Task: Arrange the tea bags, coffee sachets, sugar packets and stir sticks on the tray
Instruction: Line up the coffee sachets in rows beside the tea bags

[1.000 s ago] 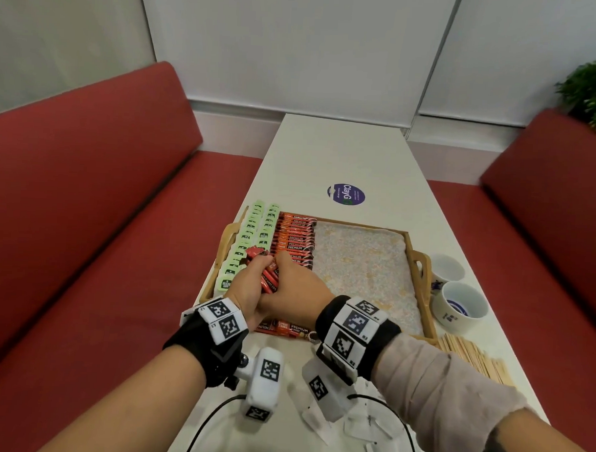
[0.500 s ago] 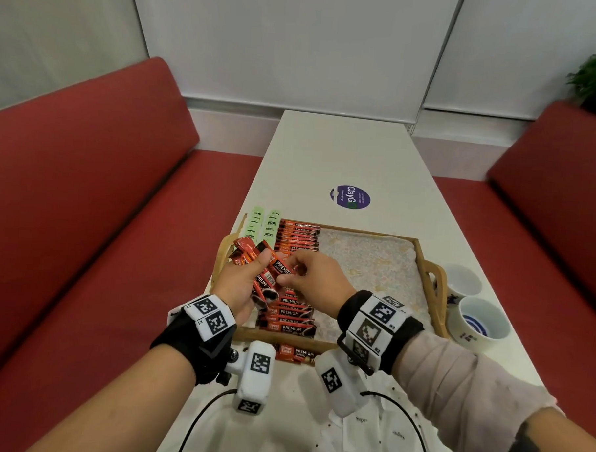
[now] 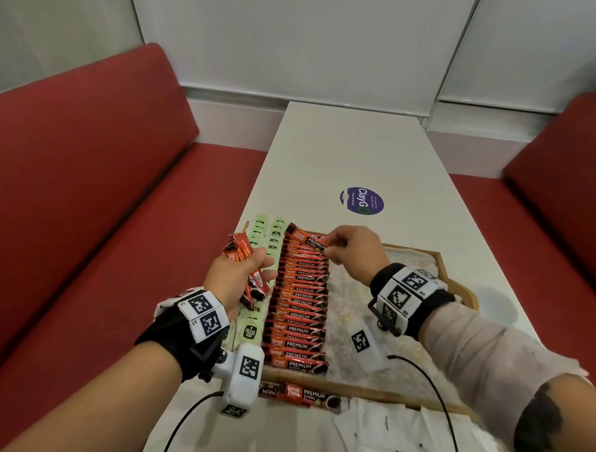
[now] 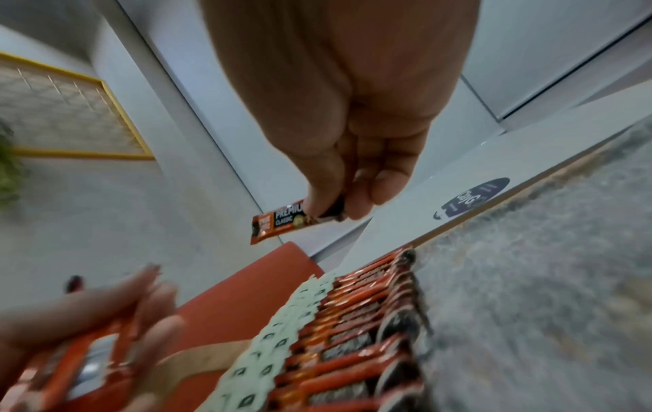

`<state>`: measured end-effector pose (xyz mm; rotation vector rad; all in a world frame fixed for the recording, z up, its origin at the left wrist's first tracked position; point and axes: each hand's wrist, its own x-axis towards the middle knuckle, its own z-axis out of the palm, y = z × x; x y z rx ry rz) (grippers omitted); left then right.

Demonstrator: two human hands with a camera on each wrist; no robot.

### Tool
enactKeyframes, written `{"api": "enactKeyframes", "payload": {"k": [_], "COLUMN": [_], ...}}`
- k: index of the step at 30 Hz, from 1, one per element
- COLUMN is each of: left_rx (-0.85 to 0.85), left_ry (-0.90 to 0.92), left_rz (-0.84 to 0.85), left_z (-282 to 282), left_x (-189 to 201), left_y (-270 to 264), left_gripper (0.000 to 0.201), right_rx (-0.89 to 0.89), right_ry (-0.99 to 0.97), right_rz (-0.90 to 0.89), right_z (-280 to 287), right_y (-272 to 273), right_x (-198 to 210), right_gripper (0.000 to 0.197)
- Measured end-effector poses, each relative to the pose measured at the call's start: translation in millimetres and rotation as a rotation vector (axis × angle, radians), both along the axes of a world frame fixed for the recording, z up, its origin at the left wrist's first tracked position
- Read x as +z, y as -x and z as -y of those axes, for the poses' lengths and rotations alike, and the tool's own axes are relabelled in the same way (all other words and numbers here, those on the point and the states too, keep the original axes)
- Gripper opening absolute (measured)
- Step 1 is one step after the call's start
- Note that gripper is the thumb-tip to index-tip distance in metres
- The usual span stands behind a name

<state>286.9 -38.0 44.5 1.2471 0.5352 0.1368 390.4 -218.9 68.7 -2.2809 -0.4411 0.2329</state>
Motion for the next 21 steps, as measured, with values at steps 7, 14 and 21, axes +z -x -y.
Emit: {"api": "enactKeyframes", "payload": {"k": [7, 14, 21], "left_rx": [-0.016, -0.023, -0.020], "left_ry": [-0.025, 0.005, -0.001], "left_rz": [0.001, -0.019, -0.046], "left_z": [-7, -2, 4], "left_x": [-4, -13, -12], "left_y": [-22, -29, -38], "left_gripper": [0.013, 0.013, 0.018], "right_rx": [-0.021, 0.010, 0.021], "right_ry": [0.210, 0.319, 0.358], "right_rz": [0.039, 0.021, -0.008], "right_z": [-10, -26, -36], "right_y": [-53, -75, -82], "right_x": [-9, -21, -29], "right_gripper": [0.004, 0.008, 0.008]}}
